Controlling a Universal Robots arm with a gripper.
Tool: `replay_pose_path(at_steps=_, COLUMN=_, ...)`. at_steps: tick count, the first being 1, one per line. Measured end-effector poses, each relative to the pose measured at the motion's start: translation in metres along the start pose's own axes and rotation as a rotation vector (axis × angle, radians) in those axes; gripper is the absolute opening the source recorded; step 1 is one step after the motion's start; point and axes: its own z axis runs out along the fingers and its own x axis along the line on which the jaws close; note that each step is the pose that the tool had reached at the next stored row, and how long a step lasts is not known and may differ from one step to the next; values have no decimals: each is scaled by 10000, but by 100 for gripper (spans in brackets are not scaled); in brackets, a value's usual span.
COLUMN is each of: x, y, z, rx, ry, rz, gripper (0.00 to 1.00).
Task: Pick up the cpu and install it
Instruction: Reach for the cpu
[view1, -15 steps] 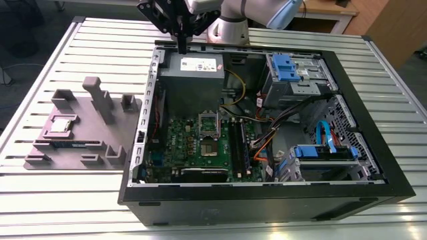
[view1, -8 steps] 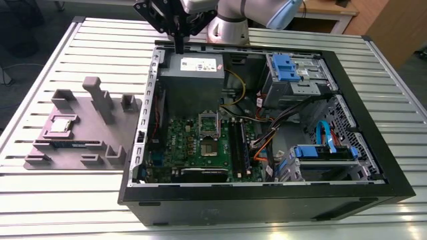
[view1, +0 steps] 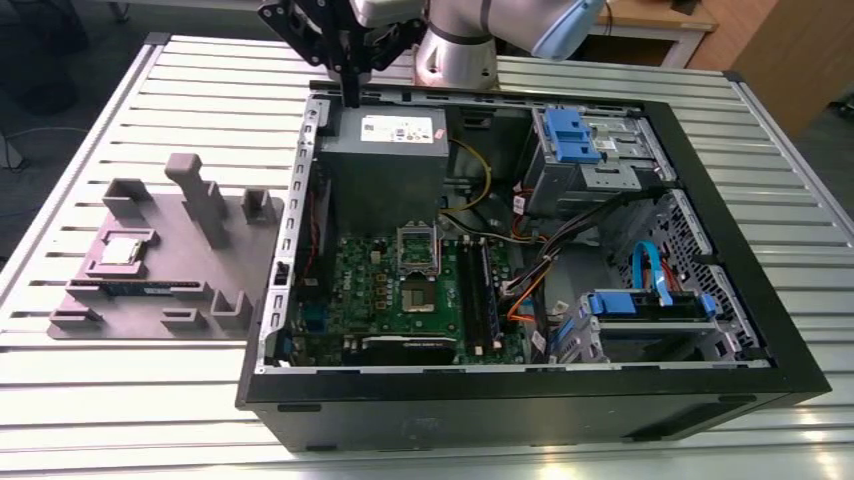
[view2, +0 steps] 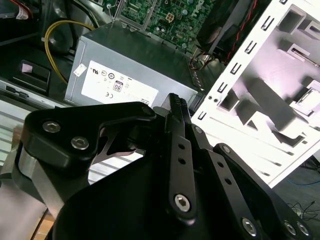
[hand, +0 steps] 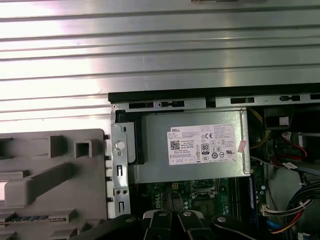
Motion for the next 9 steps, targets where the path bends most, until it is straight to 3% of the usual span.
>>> replay_pose_path(at_steps=9, x=96, y=-7, z=-3, rx=0, ry=-3, rz=1, gripper=11)
